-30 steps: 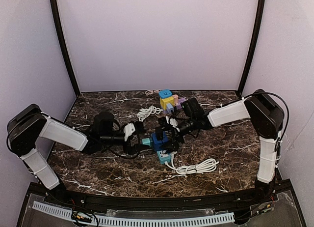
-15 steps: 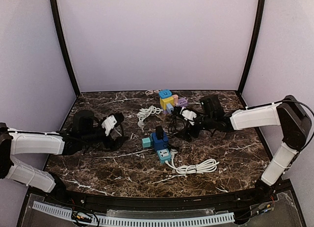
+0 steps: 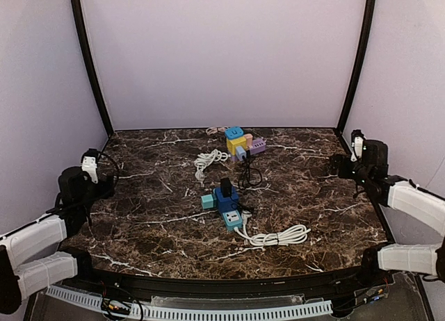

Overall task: Insert the plug
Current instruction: Reset both arms

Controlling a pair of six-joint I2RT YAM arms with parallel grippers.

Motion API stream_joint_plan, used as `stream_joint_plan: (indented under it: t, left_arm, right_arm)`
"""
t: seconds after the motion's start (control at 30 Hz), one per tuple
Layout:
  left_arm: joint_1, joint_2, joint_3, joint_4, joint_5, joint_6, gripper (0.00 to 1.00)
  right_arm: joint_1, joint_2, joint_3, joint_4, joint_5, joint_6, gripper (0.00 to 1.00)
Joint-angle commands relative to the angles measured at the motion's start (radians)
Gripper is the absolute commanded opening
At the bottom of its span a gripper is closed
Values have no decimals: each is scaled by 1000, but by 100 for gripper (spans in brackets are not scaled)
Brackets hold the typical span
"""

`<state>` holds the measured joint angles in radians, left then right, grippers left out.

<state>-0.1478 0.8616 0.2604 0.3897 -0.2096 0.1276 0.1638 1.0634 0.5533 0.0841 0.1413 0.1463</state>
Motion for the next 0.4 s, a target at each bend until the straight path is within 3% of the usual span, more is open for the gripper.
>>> stream_joint_plan:
  t: [0.0, 0.13, 0.37]
  left_arm:
    - [125, -130, -93, -28, -10, -122, 83]
    - [199, -180, -116, 13, 85, -120, 84]
    - [216, -194, -138, 20, 193, -110, 84]
  right_arm:
    - [-25, -163, -123, -13, 197, 166, 98]
    - [-26, -267, -175, -31, 331, 258, 99]
    - [-26, -319, -216, -31, 294, 312, 99]
